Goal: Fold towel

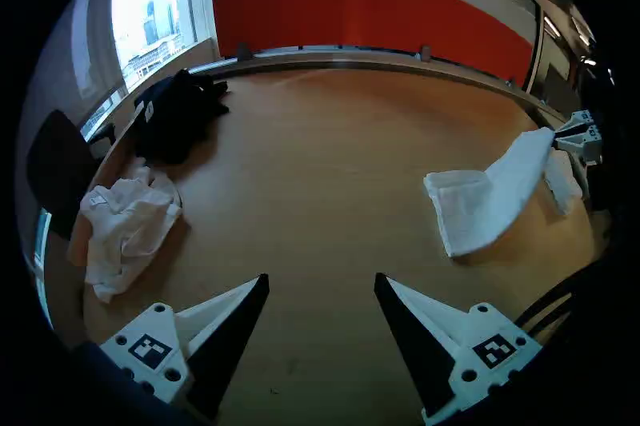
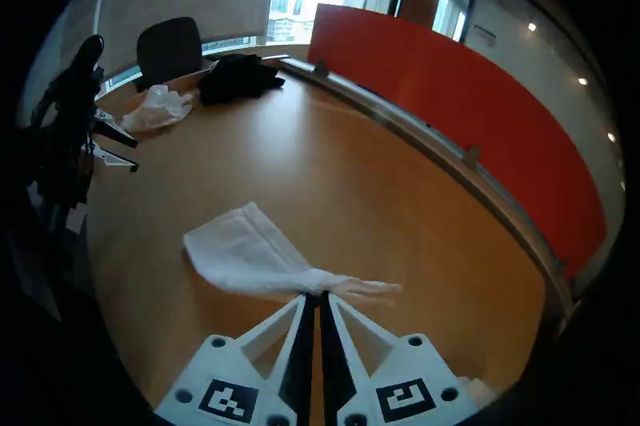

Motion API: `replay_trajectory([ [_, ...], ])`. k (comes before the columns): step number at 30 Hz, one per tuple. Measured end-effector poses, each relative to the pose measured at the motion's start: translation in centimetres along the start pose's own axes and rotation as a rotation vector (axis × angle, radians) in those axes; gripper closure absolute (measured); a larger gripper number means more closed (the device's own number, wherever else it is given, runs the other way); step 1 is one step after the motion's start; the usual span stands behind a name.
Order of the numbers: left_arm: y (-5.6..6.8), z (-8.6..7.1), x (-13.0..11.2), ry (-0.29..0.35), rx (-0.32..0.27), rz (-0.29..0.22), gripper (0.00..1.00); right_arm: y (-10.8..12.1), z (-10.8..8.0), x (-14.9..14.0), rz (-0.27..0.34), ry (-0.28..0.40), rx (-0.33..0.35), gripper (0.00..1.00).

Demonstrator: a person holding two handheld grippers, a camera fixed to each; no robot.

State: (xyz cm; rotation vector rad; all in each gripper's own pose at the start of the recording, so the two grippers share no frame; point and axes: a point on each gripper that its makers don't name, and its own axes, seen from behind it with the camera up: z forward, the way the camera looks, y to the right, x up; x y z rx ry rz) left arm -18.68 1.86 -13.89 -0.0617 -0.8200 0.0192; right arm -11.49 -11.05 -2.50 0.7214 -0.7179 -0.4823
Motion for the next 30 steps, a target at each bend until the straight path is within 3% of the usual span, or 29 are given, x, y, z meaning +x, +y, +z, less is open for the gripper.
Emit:
replay_trajectory([
  [14,0.0,-0.1,0.2,0.005,-0.002,-0.002,0.02,-1.8,1.0,0.3,-0.012,-0.001,0.041,0.96],
  [30,-0.9,-1.1,0.6,0.023,0.006,-0.033,0.02,-10.0,7.0,2.2,-0.061,-0.031,0.228,0.96],
])
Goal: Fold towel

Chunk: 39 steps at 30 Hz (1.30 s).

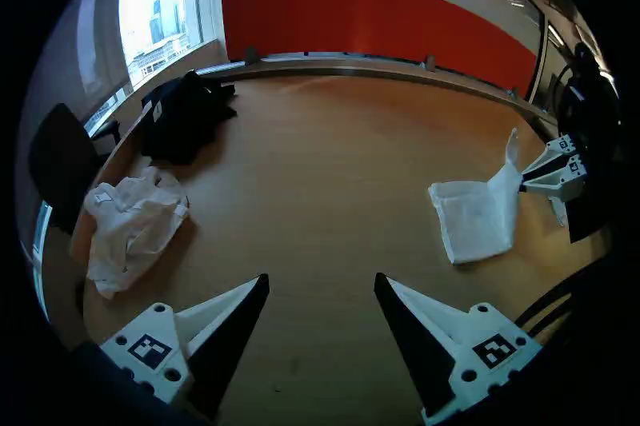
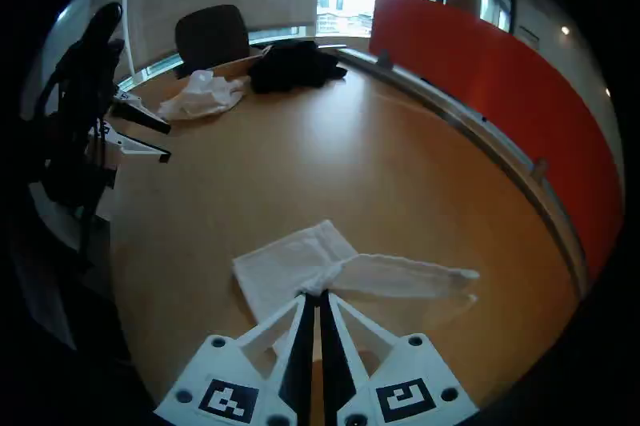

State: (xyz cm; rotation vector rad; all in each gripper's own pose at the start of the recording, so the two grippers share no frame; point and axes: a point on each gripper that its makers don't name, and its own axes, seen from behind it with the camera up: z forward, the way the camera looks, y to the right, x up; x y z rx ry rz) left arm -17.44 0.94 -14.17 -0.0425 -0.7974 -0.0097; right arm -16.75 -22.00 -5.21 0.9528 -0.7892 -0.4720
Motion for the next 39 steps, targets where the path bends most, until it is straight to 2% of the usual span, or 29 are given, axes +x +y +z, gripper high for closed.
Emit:
replay_trajectory([
  [6,-0.8,-0.6,0.0,0.009,0.010,-0.018,0.02,-2.6,2.8,0.4,-0.013,-0.022,0.064,0.96],
  [11,-1.6,-1.1,0.1,0.016,0.021,-0.030,0.02,-3.4,4.0,0.2,-0.008,-0.039,0.084,0.96],
  [18,-2.1,-1.2,-0.2,0.016,0.027,-0.036,0.02,-3.2,3.8,0.3,-0.005,-0.036,0.075,0.96],
  [26,-1.8,-1.1,-0.3,0.015,0.023,-0.026,0.02,-3.3,2.9,1.0,-0.005,-0.011,0.072,0.95],
  [34,-1.8,-1.2,-0.1,0.020,0.025,-0.019,0.02,-3.9,3.0,0.8,-0.009,-0.013,0.083,0.94],
  [37,-1.8,-1.2,-0.2,0.019,0.026,-0.021,0.01,-4.0,3.2,0.4,-0.005,-0.020,0.085,0.88],
  [39,-1.9,-1.3,-0.3,0.018,0.027,-0.025,0.01,-4.1,3.3,0.2,0.000,-0.024,0.085,0.75],
])
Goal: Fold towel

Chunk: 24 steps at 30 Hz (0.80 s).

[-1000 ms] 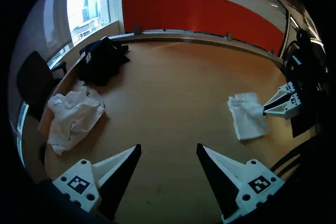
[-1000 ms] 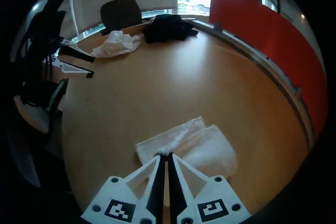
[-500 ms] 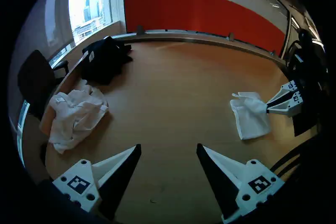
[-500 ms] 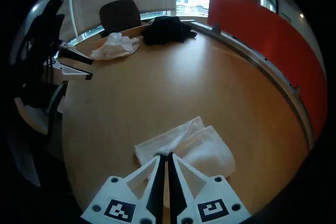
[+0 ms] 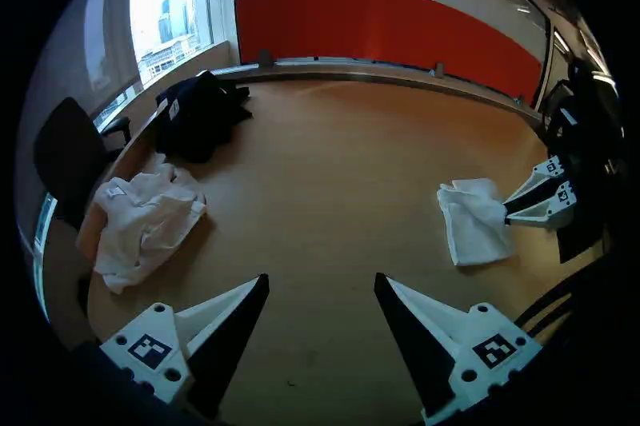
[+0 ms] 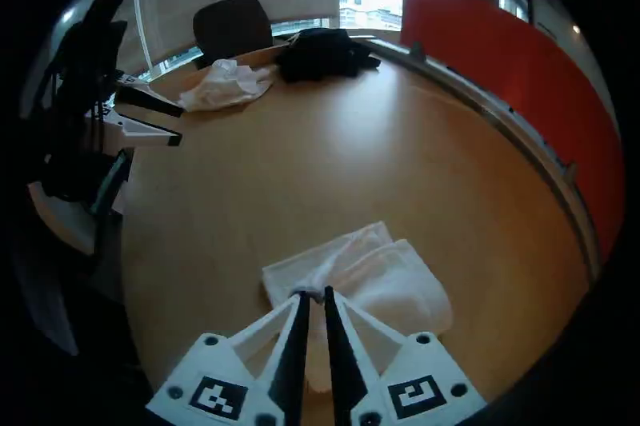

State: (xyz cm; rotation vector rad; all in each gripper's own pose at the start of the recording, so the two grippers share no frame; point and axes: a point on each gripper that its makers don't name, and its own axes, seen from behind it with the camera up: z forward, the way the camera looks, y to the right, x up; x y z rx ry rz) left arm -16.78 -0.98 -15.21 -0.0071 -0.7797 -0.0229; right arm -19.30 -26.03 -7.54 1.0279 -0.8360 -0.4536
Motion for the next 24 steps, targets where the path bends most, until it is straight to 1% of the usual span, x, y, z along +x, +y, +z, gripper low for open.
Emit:
replay_trajectory([
  [1,0.0,0.0,-0.1,0.000,0.000,-0.002,0.02,0.0,0.0,-0.1,0.003,0.000,0.000,0.66],
  [2,0.0,-0.1,-0.1,-0.001,0.000,-0.005,0.02,-0.1,0.1,-0.1,0.006,0.000,0.001,0.55],
  [3,0.0,-0.1,-0.2,-0.001,0.000,-0.007,0.02,-0.1,0.0,-0.2,0.008,0.000,0.000,0.42],
  [4,0.0,-0.1,-0.3,-0.002,0.000,-0.009,0.02,-0.1,0.0,-0.2,0.010,0.000,0.000,0.31],
  [5,0.0,-0.1,-0.4,-0.003,0.000,-0.011,0.02,-0.2,0.0,-0.3,0.012,0.001,-0.001,0.23],
  [8,-0.1,-0.1,-0.4,-0.004,0.002,-0.014,0.02,-0.1,-0.1,-0.5,0.018,-0.003,-0.008,0.15],
  [10,-0.1,-0.1,-0.5,-0.004,0.003,-0.014,0.02,0.1,-0.1,-0.7,0.025,-0.006,-0.017,0.04],
  [11,-0.1,-0.1,-0.5,-0.004,0.004,-0.014,0.02,0.2,-0.1,-0.7,0.028,-0.007,-0.021,0.00],
  [18,-0.1,-0.2,-0.4,-0.001,0.009,-0.015,0.02,0.5,-0.4,-0.9,0.066,0.009,-0.032,0.00],
  [24,0.0,-0.1,-0.3,0.001,0.009,-0.020,0.02,0.9,-0.6,-1.5,0.084,0.006,-0.049,0.00],
])
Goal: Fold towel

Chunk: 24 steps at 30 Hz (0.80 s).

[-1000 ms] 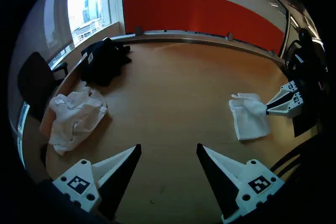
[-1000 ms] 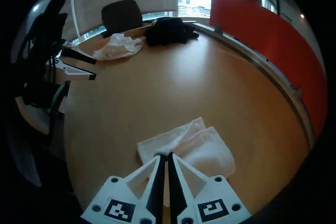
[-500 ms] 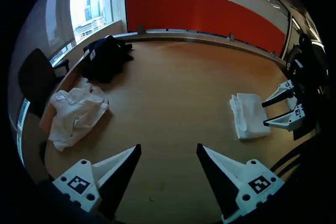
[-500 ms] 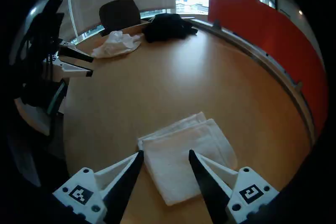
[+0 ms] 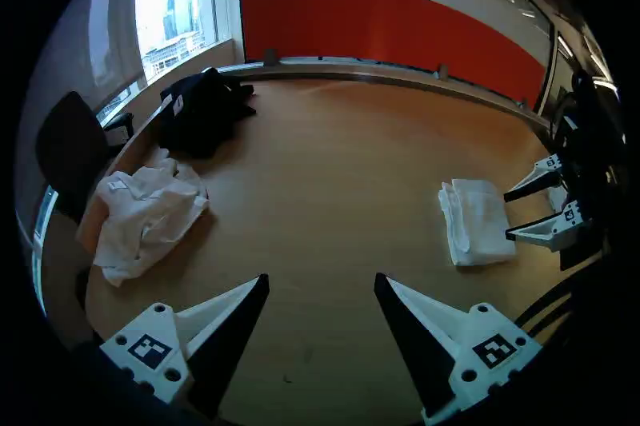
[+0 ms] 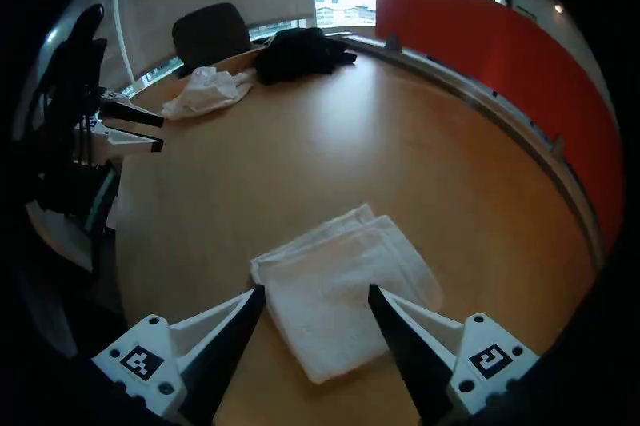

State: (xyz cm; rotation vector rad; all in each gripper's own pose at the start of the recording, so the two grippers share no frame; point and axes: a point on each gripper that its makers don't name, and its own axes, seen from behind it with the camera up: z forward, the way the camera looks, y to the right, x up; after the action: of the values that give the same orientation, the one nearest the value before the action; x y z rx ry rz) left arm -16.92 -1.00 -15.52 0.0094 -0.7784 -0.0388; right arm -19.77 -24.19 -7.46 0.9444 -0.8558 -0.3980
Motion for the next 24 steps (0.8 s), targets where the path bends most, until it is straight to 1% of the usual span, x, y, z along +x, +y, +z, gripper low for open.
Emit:
replay_trajectory([
  [15,0.3,0.4,0.6,0.004,-0.004,0.005,0.02,1.1,-1.0,-2.8,0.059,-0.018,-0.044,0.00],
  [24,0.5,0.6,0.8,0.004,-0.008,0.005,0.02,1.5,-1.3,-4.4,0.087,-0.029,-0.064,0.00],
])
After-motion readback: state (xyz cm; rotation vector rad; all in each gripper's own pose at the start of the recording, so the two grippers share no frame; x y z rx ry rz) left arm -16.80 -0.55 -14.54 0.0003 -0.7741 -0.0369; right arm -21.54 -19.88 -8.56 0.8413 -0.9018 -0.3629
